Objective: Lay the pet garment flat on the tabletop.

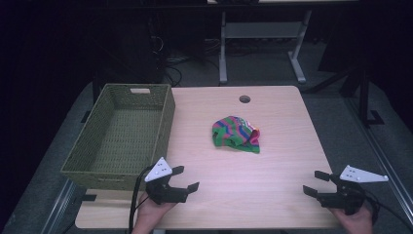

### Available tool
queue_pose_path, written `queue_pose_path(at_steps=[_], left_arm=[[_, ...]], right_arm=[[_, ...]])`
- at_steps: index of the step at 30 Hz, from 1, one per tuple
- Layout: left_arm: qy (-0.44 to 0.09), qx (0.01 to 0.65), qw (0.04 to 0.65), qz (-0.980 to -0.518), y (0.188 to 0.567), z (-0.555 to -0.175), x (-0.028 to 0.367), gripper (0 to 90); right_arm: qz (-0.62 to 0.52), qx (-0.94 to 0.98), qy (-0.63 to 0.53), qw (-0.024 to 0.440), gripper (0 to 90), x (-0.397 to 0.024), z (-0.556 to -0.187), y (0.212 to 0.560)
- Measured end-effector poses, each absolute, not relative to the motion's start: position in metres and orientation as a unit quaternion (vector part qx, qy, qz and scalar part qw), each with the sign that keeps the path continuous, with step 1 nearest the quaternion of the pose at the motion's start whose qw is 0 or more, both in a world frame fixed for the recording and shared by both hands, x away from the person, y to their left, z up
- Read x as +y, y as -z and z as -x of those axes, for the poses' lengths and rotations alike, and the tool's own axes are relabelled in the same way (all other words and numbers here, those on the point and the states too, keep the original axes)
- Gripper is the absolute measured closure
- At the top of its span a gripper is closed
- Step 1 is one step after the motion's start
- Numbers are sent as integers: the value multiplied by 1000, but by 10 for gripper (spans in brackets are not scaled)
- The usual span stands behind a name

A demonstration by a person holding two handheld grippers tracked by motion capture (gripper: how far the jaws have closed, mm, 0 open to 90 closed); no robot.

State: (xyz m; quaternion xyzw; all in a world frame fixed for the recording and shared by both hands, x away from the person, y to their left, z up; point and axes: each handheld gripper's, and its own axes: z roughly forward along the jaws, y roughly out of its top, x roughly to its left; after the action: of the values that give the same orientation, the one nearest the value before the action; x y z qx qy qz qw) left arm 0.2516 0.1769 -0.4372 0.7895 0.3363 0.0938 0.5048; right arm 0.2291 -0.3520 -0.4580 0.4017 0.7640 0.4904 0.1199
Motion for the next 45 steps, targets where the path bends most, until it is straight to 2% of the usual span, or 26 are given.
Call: queue_pose_path(at_steps=[9,31,32,45], left_arm=[[-92,332,508,-790,437,-250,177,167],[-90,334,507,-789,438,-250,178,167],[-91,334,507,-789,438,-250,178,167],[-91,330,510,-789,436,-249,179,167]], right_arm=[[-394,782,-474,92,157,-341,-240,454],[-329,829,-448,63,154,-307,-285,405],[-324,833,-445,51,154,-301,-290,402],[-296,852,-432,11,199,-271,-326,386]])
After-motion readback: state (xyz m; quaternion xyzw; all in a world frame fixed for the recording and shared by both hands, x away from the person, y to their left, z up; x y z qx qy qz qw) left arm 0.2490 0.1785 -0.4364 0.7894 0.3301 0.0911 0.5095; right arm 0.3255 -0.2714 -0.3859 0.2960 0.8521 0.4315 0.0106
